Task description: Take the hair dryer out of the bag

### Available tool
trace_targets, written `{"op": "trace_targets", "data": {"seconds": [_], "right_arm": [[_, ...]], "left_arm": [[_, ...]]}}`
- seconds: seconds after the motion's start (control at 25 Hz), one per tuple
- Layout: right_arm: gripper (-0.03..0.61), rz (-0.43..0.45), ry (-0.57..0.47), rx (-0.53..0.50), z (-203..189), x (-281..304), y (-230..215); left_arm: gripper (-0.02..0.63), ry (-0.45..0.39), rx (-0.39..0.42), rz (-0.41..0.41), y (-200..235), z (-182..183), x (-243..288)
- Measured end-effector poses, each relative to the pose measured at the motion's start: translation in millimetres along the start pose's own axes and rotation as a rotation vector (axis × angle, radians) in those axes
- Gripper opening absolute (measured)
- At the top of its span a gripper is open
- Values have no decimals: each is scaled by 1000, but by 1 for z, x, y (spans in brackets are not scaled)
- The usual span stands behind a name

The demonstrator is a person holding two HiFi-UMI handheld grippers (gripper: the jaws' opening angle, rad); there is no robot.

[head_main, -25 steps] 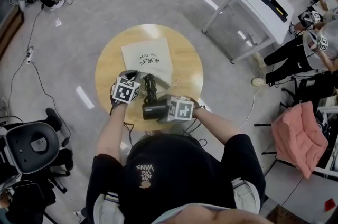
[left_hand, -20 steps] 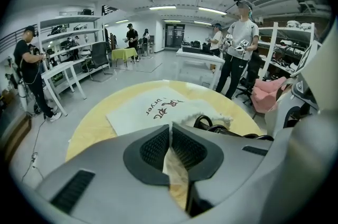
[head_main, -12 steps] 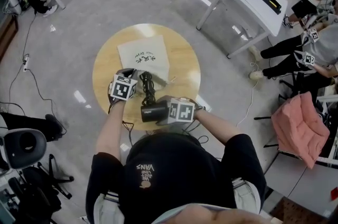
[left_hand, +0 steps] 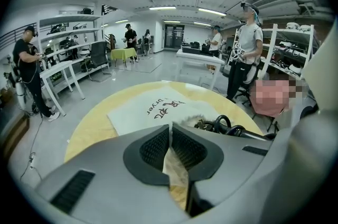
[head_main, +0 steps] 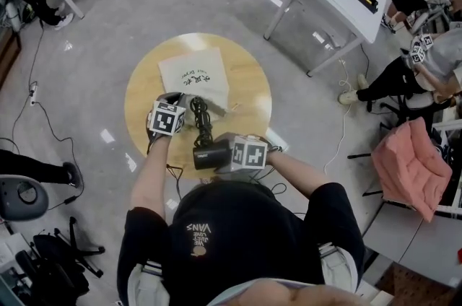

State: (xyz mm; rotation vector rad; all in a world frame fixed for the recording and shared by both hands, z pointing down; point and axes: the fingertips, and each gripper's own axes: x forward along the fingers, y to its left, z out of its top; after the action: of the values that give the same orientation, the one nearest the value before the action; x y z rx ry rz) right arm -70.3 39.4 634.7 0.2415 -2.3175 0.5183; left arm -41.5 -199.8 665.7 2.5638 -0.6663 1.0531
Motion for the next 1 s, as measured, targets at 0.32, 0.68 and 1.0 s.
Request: {"op": "trace_targets", "data": {"seconds": [0.32, 0.68, 1.0], "right_arm": [[350, -24, -42, 7, 6, -8, 6], [350, -22, -66, 21, 9, -19, 12], [350, -22, -116, 32, 17, -37, 16]], "left_arm": [[34, 0, 28, 4, -3, -1, 1], [34, 3, 28, 18, -6, -7, 1], [34, -17, 8, 29, -8, -6, 1]]}}
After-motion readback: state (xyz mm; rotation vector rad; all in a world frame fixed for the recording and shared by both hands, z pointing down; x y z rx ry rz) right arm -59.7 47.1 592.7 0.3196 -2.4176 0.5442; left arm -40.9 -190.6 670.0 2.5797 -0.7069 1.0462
